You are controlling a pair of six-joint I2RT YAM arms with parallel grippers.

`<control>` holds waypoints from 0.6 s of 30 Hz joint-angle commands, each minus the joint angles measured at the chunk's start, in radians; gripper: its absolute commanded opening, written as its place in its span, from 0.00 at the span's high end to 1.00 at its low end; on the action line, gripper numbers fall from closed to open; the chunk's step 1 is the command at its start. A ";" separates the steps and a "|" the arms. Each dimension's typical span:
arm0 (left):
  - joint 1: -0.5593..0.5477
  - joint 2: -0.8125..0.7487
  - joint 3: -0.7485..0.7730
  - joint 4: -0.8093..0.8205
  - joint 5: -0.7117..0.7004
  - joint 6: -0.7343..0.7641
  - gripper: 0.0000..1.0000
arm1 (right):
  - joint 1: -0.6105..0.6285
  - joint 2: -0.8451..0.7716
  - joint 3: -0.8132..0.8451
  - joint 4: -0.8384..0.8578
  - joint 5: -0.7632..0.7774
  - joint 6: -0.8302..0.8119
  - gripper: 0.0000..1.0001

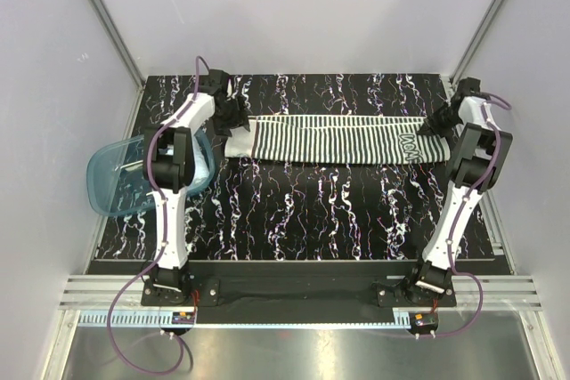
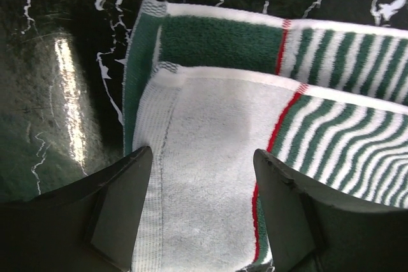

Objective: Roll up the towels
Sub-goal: Fold the towel

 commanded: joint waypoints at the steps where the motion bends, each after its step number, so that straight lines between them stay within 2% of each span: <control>1: 0.025 0.021 0.023 -0.015 -0.079 0.023 0.30 | -0.056 0.038 0.003 0.006 0.044 0.004 1.00; 10: 0.037 0.061 0.043 -0.045 -0.124 0.020 0.30 | -0.083 0.007 -0.028 0.014 0.045 0.015 1.00; 12: 0.036 0.044 0.041 -0.045 -0.116 0.018 0.29 | -0.079 -0.032 -0.048 0.017 0.046 0.007 0.94; 13: 0.034 0.032 0.035 -0.035 -0.113 0.020 0.28 | -0.074 -0.051 -0.051 0.014 0.050 0.004 0.88; 14: 0.028 0.002 0.032 -0.029 -0.113 0.025 0.22 | -0.068 -0.071 -0.054 0.022 0.053 -0.002 0.67; 15: 0.027 -0.015 0.029 -0.020 -0.110 0.026 0.20 | -0.062 -0.121 -0.064 0.029 0.047 -0.011 0.54; 17: 0.022 -0.066 0.032 -0.012 -0.096 0.031 0.16 | -0.048 -0.170 -0.064 0.046 0.017 -0.026 0.33; 18: 0.022 -0.080 0.041 -0.018 -0.071 0.034 0.16 | -0.048 -0.219 -0.055 0.051 -0.002 -0.039 0.29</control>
